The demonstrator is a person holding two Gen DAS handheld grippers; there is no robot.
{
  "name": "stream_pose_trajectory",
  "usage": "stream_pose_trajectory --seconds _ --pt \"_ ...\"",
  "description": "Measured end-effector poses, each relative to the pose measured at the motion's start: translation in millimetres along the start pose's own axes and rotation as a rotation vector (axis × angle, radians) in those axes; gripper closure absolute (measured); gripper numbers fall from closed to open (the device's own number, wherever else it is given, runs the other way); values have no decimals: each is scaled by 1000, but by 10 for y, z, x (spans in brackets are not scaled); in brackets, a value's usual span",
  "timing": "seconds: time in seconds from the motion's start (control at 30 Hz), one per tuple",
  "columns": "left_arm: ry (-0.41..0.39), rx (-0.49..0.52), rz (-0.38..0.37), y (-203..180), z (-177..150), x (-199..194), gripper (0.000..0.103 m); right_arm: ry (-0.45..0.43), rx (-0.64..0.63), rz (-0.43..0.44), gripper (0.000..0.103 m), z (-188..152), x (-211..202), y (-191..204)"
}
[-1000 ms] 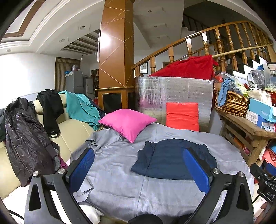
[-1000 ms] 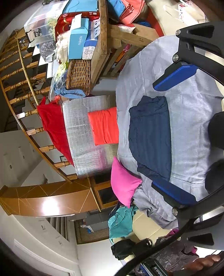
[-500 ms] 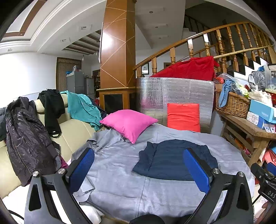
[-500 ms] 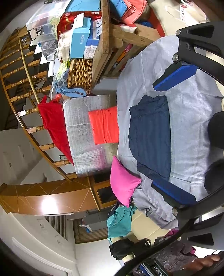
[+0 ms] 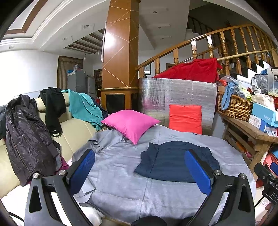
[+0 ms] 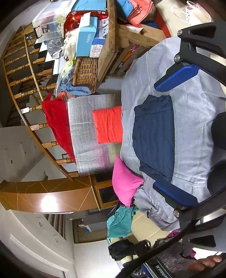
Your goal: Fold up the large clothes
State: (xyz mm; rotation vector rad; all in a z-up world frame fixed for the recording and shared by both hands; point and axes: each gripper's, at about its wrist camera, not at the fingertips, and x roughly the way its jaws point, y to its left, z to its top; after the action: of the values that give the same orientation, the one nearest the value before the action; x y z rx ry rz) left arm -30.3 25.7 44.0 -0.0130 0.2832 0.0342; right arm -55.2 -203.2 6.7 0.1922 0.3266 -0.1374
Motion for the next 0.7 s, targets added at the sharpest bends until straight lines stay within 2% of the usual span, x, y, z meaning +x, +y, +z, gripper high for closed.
stream_pose_trajectory --seconds 0.7 --pt "41 3 23 15 12 265 1 -20 -22 34 0 182 189 110"
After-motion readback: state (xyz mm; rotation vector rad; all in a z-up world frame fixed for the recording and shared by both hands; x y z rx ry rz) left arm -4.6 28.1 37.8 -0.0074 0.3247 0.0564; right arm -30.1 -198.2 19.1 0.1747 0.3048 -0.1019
